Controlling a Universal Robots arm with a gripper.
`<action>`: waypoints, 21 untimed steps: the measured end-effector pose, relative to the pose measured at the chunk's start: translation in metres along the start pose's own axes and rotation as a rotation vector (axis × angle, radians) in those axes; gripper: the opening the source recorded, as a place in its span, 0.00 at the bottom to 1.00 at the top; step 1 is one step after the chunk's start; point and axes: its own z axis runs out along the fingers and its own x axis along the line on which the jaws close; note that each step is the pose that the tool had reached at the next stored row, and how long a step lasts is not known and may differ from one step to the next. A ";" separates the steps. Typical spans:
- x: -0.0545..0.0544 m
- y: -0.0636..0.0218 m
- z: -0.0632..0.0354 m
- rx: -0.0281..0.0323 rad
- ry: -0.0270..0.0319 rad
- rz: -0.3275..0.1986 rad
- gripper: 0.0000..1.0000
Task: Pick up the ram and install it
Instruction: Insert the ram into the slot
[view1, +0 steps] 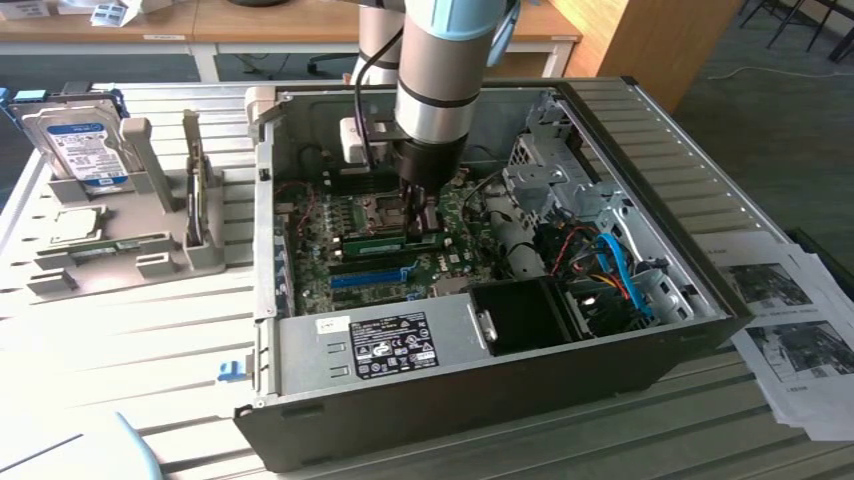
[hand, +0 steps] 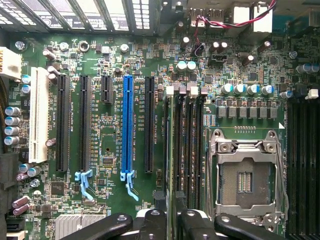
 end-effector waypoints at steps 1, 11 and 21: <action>0.000 0.0000 -0.0012 0.0001 -0.0001 0.000 0.19; -0.001 0.0006 -0.0298 0.0000 0.0001 0.000 0.19; -0.002 0.0011 -0.0582 0.0000 0.0002 0.000 0.19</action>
